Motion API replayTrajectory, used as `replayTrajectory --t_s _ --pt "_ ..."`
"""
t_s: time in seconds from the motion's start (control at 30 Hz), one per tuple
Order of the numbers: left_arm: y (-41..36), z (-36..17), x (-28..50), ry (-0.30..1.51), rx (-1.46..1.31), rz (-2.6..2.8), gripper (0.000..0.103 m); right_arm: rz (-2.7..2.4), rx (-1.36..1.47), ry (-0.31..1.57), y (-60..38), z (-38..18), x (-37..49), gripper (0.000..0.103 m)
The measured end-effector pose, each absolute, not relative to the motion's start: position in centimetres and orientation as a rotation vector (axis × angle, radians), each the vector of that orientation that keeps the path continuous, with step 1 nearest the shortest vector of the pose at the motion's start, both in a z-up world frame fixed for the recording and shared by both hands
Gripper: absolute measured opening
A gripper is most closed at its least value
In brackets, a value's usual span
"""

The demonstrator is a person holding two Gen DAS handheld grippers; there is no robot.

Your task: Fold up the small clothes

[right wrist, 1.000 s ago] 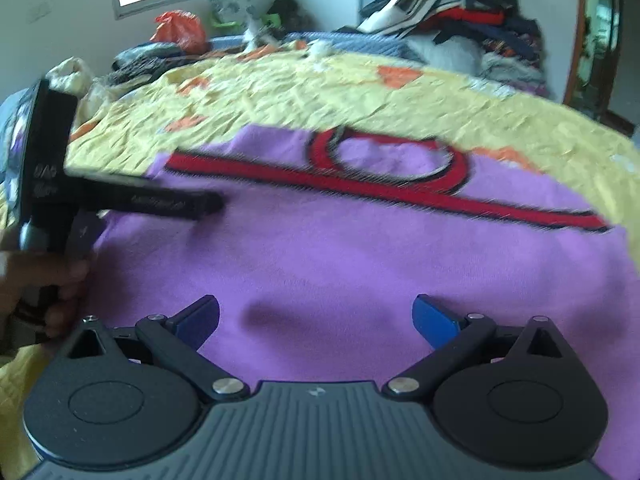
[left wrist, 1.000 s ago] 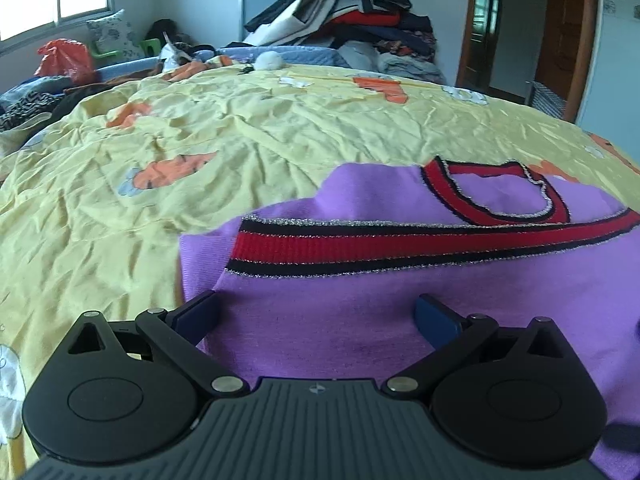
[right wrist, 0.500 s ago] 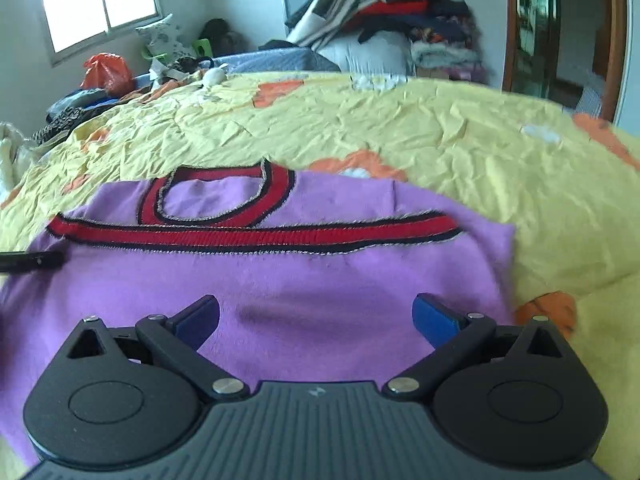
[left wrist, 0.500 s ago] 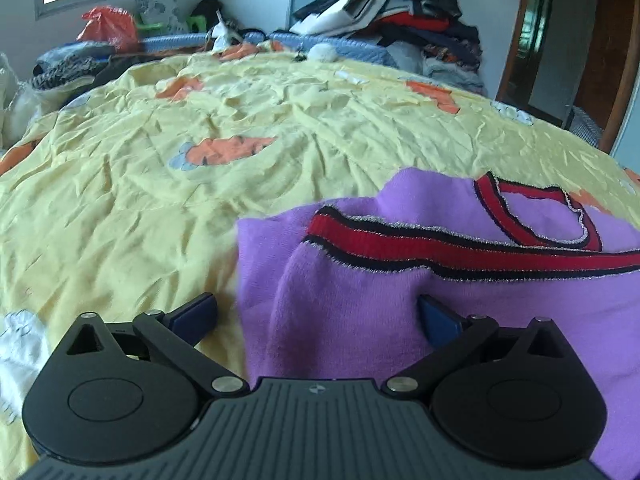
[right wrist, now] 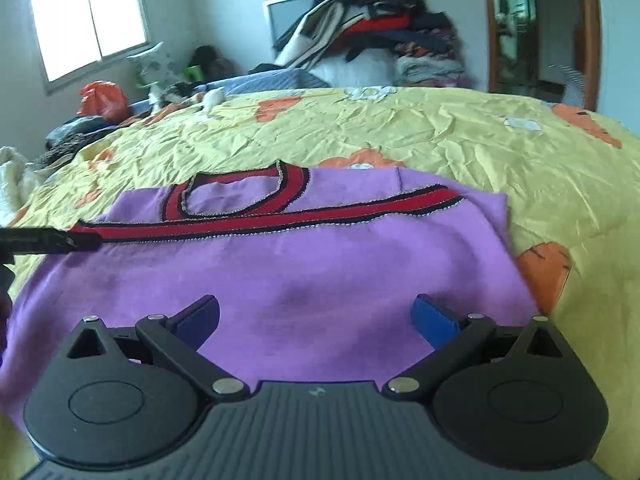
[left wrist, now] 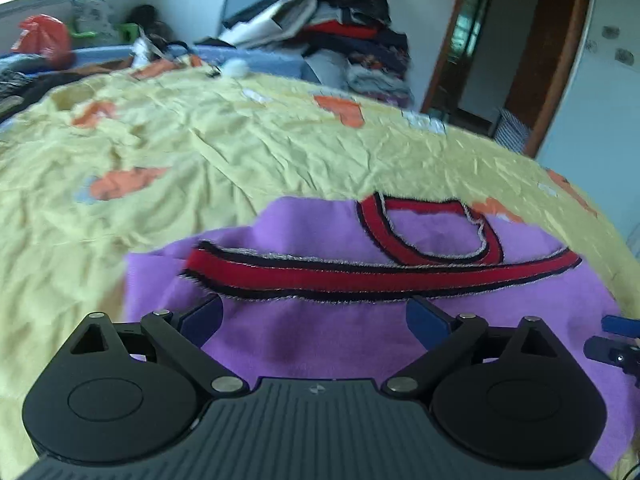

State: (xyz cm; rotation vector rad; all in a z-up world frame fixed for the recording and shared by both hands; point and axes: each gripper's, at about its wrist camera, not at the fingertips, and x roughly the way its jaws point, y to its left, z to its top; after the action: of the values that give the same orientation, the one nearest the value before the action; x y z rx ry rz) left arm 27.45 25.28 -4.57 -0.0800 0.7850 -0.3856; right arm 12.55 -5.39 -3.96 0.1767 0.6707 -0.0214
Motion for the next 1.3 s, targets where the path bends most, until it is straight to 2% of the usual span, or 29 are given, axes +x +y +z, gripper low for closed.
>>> replayTrajectory --t_s 0.03,0.07,0.2,0.3,0.37,0.5,0.6,1.3 --pt "25.3 -5.4 28.2 0.8 -0.045 -0.366 0.098 -0.018 0.17 0.664 -5.0 -4.1 12.8 0.103" --pt "25.3 -6.3 28.6 0.81 0.006 -0.322 0.103 -0.025 0.148 0.679 -4.7 -4.5 13.2 0.103" --pt "27.1 -7.2 28.7 0.776 0.005 -0.222 0.103 -0.048 0.064 0.729 -3.7 -4.5 13.8 0.103" --pt "27.4 -7.2 28.4 0.775 0.008 -0.156 0.103 -0.05 0.103 0.747 -4.1 -3.9 14.2 0.103" --pt "29.2 -7.3 28.6 0.79 -0.082 -0.106 0.103 -0.054 0.138 0.747 -4.7 -3.6 14.5 0.103" --pt "29.3 -7.1 28.6 0.789 -0.051 -0.109 0.103 -0.115 0.096 0.77 -5.3 -4.6 15.7 0.103" --pt "29.3 -7.1 28.5 0.787 -0.052 -0.105 0.103 -0.126 0.026 0.745 -4.7 -5.3 16.1 0.103" --pt "28.8 -7.2 28.6 0.785 -0.052 -0.095 0.103 -0.151 0.035 0.705 -4.6 -5.6 15.6 0.103"
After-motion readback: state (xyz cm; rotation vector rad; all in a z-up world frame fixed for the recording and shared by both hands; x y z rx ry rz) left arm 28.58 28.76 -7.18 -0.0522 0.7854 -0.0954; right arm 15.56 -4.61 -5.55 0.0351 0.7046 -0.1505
